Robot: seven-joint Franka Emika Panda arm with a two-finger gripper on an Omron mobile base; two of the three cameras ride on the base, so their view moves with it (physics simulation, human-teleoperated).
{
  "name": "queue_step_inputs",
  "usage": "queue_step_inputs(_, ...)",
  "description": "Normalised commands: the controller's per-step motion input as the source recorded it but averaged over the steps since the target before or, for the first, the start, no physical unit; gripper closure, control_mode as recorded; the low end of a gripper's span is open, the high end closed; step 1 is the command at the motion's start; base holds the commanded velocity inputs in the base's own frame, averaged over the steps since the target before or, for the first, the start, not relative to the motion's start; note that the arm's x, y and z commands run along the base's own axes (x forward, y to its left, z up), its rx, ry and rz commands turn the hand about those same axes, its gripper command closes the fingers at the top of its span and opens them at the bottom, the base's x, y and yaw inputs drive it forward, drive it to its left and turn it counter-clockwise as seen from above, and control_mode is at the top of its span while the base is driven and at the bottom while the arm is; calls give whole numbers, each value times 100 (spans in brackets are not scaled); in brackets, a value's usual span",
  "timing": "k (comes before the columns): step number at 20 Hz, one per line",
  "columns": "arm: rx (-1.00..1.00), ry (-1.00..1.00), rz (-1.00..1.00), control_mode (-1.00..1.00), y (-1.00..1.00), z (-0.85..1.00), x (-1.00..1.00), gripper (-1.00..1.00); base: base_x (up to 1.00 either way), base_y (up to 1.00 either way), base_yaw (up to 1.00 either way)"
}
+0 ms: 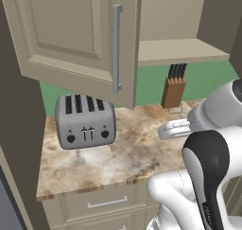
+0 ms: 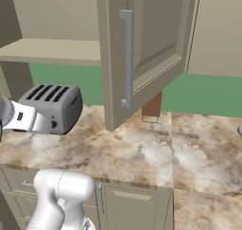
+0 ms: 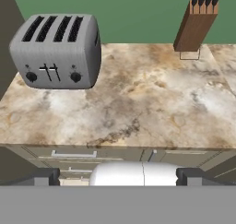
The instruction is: Open the cabinet. Pick the bar soap and place it next to the sink. Then close the cabinet.
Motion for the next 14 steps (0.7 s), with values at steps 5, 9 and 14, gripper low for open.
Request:
queue_step_inputs(5, 0, 0, 0, 100, 0, 0, 0, -100, 0, 0, 0)
queue_step_inputs(9, 0, 0, 0, -100, 0, 0, 0, -100, 0, 0, 0)
queue_step_inputs(14, 0, 0, 0, -100, 0, 0, 0, -100, 0, 0, 0)
